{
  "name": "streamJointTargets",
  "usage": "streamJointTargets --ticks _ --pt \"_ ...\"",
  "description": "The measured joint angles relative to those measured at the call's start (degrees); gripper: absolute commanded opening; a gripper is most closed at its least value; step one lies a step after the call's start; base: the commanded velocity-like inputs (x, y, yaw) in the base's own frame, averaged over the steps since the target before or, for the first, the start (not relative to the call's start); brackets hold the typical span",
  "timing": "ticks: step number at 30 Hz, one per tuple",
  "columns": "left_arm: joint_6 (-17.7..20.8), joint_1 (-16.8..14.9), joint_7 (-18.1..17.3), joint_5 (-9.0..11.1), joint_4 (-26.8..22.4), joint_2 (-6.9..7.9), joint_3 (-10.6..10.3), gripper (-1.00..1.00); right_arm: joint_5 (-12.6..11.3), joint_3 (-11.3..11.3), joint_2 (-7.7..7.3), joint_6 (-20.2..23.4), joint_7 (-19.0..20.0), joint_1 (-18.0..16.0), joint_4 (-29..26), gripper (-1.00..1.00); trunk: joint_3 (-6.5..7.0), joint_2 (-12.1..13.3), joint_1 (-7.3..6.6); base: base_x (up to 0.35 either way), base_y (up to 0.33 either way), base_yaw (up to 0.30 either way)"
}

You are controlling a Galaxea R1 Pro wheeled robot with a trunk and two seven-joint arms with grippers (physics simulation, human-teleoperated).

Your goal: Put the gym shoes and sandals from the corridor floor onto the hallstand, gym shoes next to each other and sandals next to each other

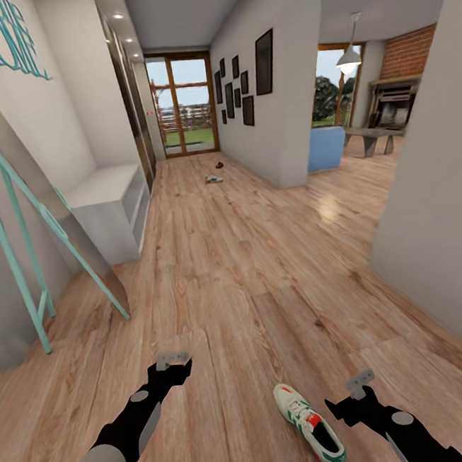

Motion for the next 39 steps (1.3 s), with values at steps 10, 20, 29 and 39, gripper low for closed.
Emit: streamJointTargets --ticks 10,20,29,39 --pt "-0.01 -0.01 -0.03 -0.02 0.02 0.03 0.0 1.0 -0.02 0.0 -0.01 -0.07 0.01 0.01 -0.02 1.0 -2.75 -0.14 0.26 0.0 0.0 0.122" --pt "-0.01 -0.08 -0.01 0.0 0.03 0.06 0.07 1.0 -0.04 0.0 -0.01 -0.15 0.0 0.01 -0.02 1.0 -5.01 -0.27 0.51 0.0 0.0 0.007" --pt "-0.01 -0.03 -0.03 0.01 0.0 0.0 0.0 1.0 -0.04 0.0 -0.01 -0.1 0.0 0.01 -0.01 1.0 -7.02 -0.39 0.75 0.0 0.0 0.012" --pt "0.0 -0.04 -0.01 0.0 0.02 0.0 0.0 1.0 -0.03 0.0 0.0 -0.08 0.0 0.0 -0.07 1.0 -9.72 -0.53 1.0 0.0 0.0 0.132"
